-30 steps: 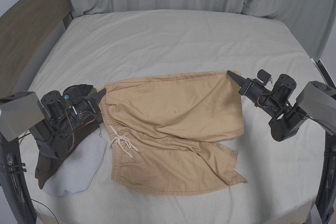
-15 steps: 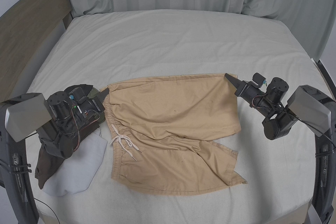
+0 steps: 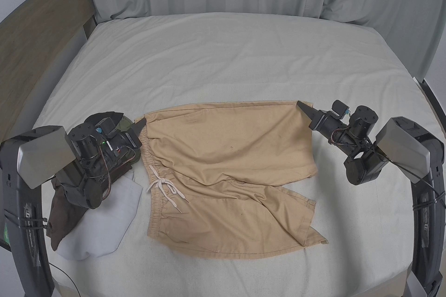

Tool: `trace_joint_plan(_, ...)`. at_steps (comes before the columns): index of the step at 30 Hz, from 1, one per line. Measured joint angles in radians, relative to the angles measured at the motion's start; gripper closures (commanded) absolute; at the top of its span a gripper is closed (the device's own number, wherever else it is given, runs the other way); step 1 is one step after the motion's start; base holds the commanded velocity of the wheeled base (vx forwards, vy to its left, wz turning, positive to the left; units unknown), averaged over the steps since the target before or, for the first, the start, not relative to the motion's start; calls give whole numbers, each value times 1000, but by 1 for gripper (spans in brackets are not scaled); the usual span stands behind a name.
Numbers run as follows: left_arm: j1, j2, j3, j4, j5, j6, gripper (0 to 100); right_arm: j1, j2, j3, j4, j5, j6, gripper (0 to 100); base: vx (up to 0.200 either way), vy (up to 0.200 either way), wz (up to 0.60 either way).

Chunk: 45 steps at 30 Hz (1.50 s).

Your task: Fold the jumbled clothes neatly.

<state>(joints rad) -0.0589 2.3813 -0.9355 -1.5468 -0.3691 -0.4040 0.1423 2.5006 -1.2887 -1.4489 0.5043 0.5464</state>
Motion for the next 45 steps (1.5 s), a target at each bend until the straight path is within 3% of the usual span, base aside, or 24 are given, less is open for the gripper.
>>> trace_joint_plan(15, 1, 34, -31, -1, 13, -28, 100, 7, 12, -38, 24, -1, 0, 100, 0, 0, 0)
trace_joint_plan(16, 1, 35, -31, -1, 12, -28, 100, 8, 12, -38, 25, -1, 0, 0, 0, 0, 0)
trace_joint_plan(17, 1, 35, -30, -1, 11, -28, 0, 8, 13, -38, 25, -2, 0, 0, 0, 0, 0)
trace_joint_plan(30, -14, 11, -7, -2, 19, -109, 0, 16, -9, 29, 10, -3, -4, 0, 0, 0, 0)
trace_joint_plan(40, -17, -75, 134, -3, 10, -112, 0, 89, -138, 283, -53, -3, -8, 0, 0, 0, 0)
trace_joint_plan(45, -13, -166, 268, -2, -43, -110, 0, 140, -225, 434, -81, -3, -44, 0, 0, 0, 0)
